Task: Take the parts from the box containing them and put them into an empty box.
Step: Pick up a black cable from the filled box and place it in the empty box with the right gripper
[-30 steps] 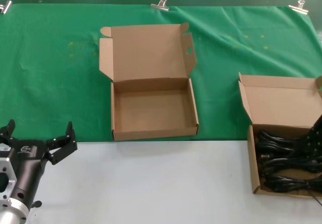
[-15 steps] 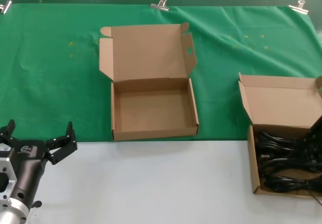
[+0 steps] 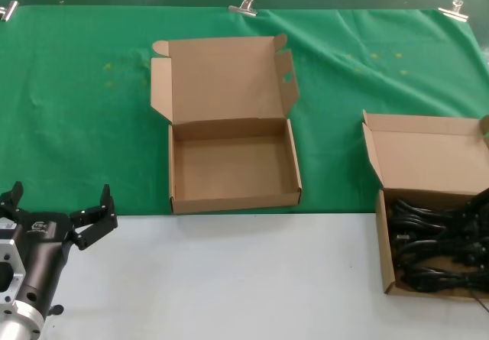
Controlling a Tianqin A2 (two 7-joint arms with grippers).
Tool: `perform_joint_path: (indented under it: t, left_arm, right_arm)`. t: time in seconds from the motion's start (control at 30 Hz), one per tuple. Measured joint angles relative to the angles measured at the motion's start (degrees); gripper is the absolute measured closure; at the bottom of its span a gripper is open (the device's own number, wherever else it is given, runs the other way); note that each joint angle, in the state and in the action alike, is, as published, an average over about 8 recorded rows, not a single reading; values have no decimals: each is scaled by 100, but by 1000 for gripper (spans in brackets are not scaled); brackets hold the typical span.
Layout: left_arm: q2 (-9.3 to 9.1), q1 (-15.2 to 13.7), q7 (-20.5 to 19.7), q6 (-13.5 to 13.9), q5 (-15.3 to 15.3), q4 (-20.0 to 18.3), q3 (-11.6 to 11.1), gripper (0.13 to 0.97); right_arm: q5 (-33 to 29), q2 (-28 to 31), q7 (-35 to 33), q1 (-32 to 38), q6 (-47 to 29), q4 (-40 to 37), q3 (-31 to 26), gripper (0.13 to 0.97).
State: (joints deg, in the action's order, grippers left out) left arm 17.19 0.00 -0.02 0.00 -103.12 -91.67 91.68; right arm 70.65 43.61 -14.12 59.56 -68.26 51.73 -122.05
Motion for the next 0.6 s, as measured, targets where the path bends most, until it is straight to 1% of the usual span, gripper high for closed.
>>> perform_joint_path:
  t: [0.07,0.1,0.37,0.6]
  left_arm:
    - [0,0,0,0,0,0,0,132]
    - [0,0,0,0,0,0,0,132]
    - [0,0,0,0,0,0,0,132]
    - [0,0,0,0,0,0,0,132]
  right_arm:
    - [-37,-30,-71,36,-4,-68,-37,758]
    - [-57,-44,-106,53,-4,-101,-56,758]
    - [-228,-183,-360,175,45,-349,-200,622]
    - [-335,-315,-473,267,101,-532,-288,658]
